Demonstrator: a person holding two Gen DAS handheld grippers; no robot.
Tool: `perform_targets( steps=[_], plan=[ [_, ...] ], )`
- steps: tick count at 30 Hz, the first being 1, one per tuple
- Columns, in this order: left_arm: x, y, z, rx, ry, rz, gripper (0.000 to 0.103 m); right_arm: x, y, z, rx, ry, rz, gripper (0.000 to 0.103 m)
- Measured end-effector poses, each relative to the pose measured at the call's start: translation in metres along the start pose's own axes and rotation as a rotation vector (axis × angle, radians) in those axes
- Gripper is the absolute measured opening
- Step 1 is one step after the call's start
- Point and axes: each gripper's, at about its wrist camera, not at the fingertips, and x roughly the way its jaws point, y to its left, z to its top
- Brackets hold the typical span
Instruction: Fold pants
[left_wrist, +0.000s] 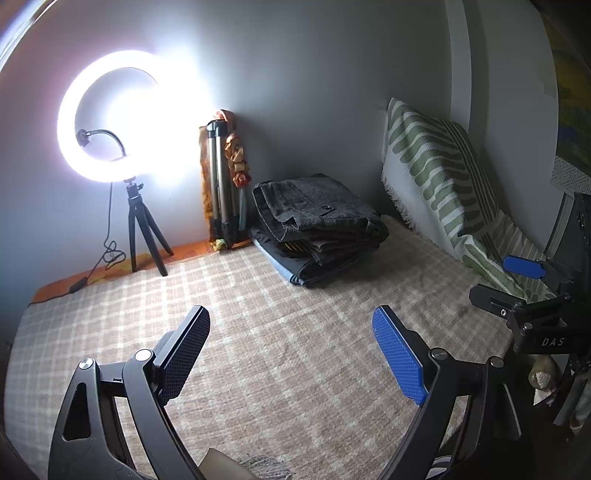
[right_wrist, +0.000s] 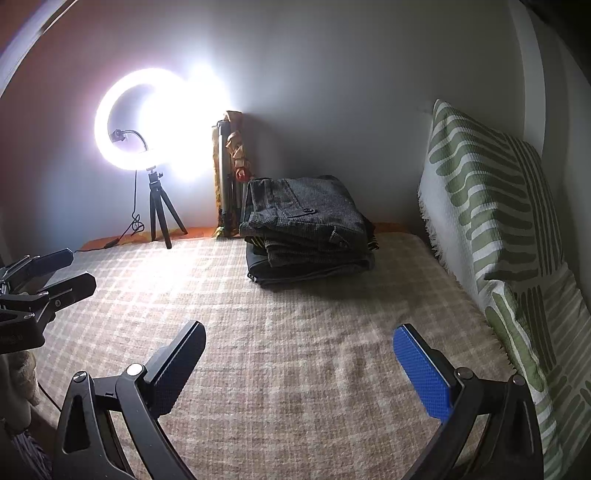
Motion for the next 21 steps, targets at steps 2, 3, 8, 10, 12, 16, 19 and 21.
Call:
perform_targets(
  steps=[2, 3, 8, 10, 12, 16, 19, 21],
  plan=[
    [0.0000, 0.0001, 0.0000, 0.000, -0.001, 0.000, 0.090, 0.0008, 0.0007, -0.0008, -0.001, 0.003, 0.000, 0.103],
    [-0.0001, 0.0001, 0.0000, 0.001, -0.001, 0.000, 0.090, 0.0011, 0.0007, -0.0012, -0.001, 0.005, 0.001, 0.103],
    [0.0002, 0.0003, 0.0001, 0.000, 0.001, 0.000, 0.090, 0.0034, 0.0026, -0.0021, 0.001, 0.011, 0.007, 0.103],
    [0.0003, 0.0002, -0.0006, 0.000, 0.001, 0.001, 0.090, 0.0039, 0.0032, -0.0022, 0.002, 0.013, 0.007, 0.103],
    [0.0007, 0.0005, -0.0015, 0.000, 0.004, 0.000, 0.090, 0.0049, 0.0028, -0.0023, 0.004, 0.015, 0.010, 0.103],
    [0.0024, 0.0010, -0.0035, -0.002, 0.001, 0.001, 0.090, 0.0063, 0.0016, -0.0035, 0.012, 0.020, 0.013, 0.103],
    [0.0022, 0.0012, -0.0053, 0.000, -0.011, -0.006, 0.090, 0.0076, 0.0004, -0.0052, 0.019, 0.025, 0.014, 0.103],
    [0.0034, 0.0006, -0.0055, 0.002, -0.005, -0.009, 0.090, 0.0085, -0.0003, -0.0063, 0.023, 0.028, 0.014, 0.103]
  ],
)
